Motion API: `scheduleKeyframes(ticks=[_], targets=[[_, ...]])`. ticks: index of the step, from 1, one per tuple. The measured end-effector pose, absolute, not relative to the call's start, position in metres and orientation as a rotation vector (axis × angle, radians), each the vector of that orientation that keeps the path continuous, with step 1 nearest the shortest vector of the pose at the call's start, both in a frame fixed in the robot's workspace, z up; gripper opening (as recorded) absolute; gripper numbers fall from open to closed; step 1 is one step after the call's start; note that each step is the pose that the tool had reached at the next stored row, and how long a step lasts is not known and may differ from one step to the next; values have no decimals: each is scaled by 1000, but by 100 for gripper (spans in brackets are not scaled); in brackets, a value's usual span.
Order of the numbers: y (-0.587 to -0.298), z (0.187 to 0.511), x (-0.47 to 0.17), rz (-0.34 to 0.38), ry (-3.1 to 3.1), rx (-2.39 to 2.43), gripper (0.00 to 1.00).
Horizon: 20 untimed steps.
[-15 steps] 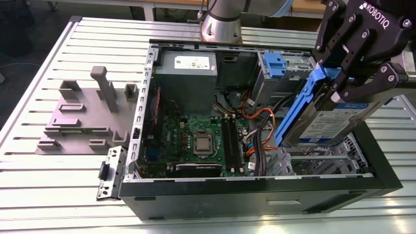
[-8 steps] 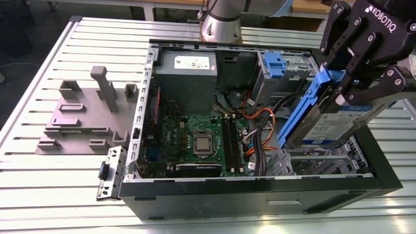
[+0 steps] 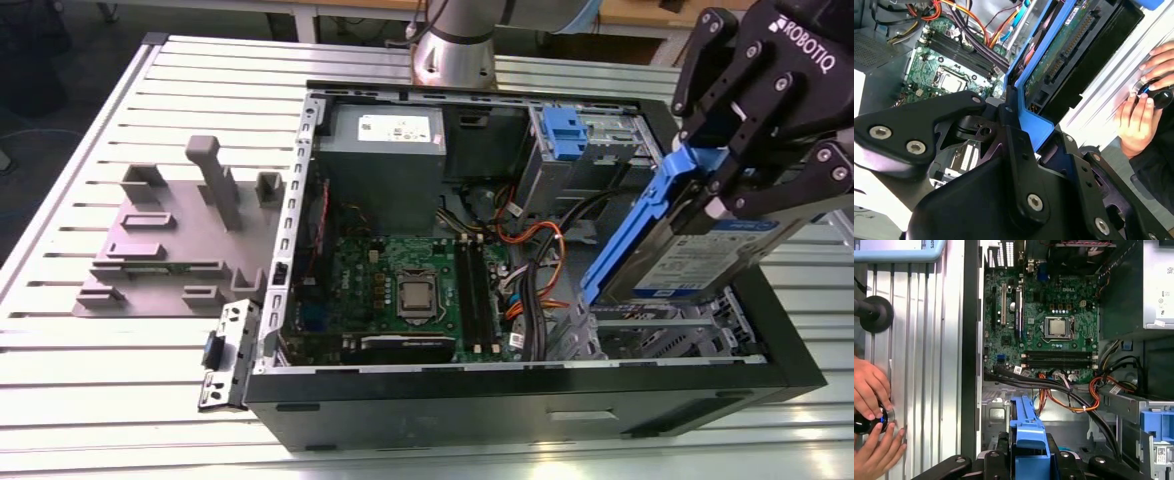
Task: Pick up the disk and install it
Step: 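Insert the disk into the insertion slot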
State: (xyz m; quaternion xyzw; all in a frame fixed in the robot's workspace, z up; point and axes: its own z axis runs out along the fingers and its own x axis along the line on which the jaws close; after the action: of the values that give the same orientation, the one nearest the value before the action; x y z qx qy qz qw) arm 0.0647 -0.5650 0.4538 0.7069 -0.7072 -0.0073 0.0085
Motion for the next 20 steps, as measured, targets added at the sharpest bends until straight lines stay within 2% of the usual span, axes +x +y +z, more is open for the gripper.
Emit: scheduleKeyframes(ticks=[20], targets=[[-565, 444, 80, -23, -2212, 2207, 37]])
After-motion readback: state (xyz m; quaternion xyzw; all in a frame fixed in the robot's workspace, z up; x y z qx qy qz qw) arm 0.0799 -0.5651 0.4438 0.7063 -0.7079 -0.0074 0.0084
